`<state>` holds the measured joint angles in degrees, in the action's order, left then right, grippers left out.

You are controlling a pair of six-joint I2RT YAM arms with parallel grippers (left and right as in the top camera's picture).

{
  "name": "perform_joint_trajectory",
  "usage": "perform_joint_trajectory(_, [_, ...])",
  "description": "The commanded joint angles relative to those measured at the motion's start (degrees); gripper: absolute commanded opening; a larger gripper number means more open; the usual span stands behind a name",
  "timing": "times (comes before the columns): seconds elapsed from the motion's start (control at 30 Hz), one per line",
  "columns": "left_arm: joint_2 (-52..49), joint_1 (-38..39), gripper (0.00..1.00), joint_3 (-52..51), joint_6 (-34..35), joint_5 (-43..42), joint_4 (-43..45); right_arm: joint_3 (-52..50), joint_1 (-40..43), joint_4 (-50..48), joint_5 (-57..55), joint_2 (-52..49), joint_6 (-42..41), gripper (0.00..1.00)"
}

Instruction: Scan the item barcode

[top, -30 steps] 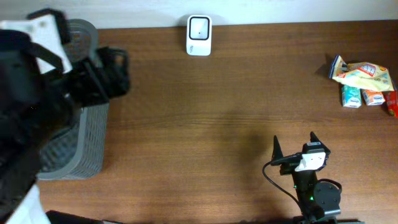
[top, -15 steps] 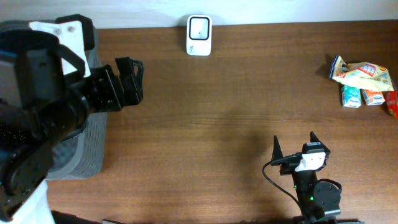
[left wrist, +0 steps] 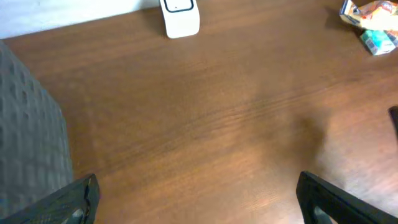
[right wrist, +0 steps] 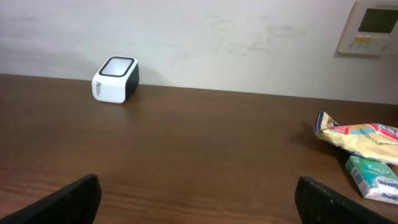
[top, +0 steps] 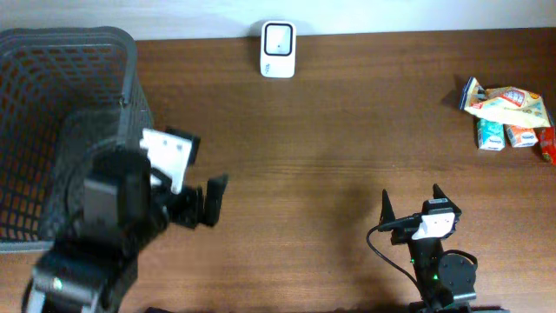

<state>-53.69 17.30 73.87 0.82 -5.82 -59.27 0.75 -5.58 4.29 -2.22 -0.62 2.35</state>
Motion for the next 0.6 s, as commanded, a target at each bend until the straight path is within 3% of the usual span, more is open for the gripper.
perform_joint_trajectory(0.0, [9.62,0.11,0.99,-9.94,-2.38,-0.63,1.57,-0.44,0.46,0.26,0.11,0.37,0.0,0.98])
perform_joint_trajectory(0.13, [15.21,0.11,0.99,-13.62,-2.71,-0.2,1.62,-0.44,0.46,0.26,0.11,0.37,0.0,0.98])
perform_joint_trajectory(0.23, [16.09,0.11,0.99,-15.8,-6.73,-0.24,3.74,-0.44,0.46,0.26,0.11,0.37,0.0,0.99])
perform_joint_trajectory(0.57, [33.48,-2.05,0.99,-44.54,-8.46,-0.61,41.79,-0.44,0.46,0.26,0.11,0.37,0.0,0.99])
